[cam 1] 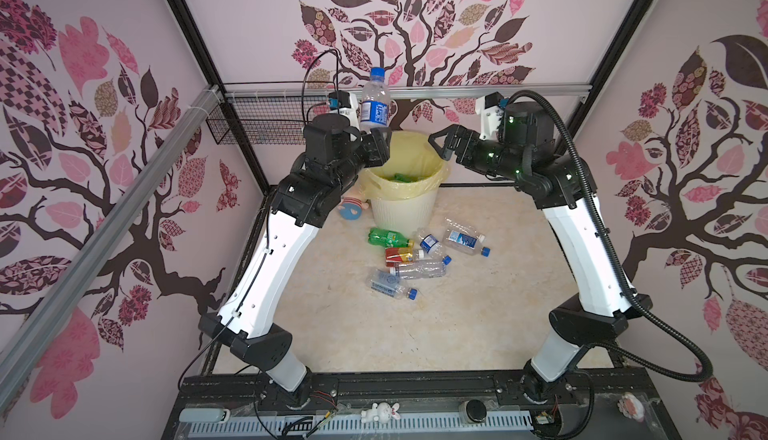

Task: Throw the plastic bottles in the bin
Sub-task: 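Grasp the blue-label bottle with left gripper, raise over bin while right opens, then open left gripper to drop the blue-label bottle into the bin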

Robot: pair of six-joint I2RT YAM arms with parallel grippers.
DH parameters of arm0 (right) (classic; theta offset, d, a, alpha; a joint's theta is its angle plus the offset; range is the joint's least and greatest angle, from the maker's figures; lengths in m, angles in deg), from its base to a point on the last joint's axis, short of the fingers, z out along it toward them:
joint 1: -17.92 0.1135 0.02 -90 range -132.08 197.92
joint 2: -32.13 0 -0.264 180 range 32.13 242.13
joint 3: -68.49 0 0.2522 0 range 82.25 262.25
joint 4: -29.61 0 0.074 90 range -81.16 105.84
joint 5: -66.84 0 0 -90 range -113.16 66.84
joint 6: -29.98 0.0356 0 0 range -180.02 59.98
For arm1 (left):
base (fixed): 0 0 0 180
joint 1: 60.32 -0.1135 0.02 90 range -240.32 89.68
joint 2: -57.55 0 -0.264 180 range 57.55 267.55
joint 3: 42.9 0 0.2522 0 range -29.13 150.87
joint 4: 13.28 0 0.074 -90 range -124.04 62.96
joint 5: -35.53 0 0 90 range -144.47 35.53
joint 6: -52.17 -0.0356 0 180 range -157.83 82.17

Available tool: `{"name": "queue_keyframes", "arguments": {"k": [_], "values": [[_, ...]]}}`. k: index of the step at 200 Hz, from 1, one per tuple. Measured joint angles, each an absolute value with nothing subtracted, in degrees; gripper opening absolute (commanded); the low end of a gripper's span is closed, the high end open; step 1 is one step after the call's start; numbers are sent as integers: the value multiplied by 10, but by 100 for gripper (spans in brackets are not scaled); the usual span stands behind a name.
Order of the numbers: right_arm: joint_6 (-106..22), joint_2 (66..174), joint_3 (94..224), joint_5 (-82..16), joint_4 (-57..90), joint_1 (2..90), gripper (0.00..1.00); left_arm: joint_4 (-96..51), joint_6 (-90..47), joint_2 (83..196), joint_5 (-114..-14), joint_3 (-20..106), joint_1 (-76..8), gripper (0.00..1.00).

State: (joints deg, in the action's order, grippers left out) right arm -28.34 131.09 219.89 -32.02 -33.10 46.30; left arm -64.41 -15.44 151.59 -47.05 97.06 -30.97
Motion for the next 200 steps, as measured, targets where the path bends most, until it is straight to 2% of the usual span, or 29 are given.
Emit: {"name": "queue_keyframes", "arguments": {"k": [32, 79, 88, 119, 150, 200], "values": [[-297, 1310, 2199, -306, -329, 463, 99, -619, -174, 1557, -461, 1048, -310, 51], [-307, 1290, 2161, -294, -328, 463, 99, -580, -175, 1597, -459, 1070, -311, 52], [-308, 1285, 2150, -293, -327, 462, 100, -578, -166, 1614, -464, 1070, -311, 59], [-311, 1279, 2135, -293, -328, 458, 100, -614, -131, 1705, -483, 1088, -313, 97], [-316, 1273, 2124, -293, -327, 457, 100, -672, -113, 1761, -492, 1089, -312, 97], [-315, 1269, 2110, -296, -317, 456, 100, -684, -115, 1712, -489, 1088, -307, 97]]}}
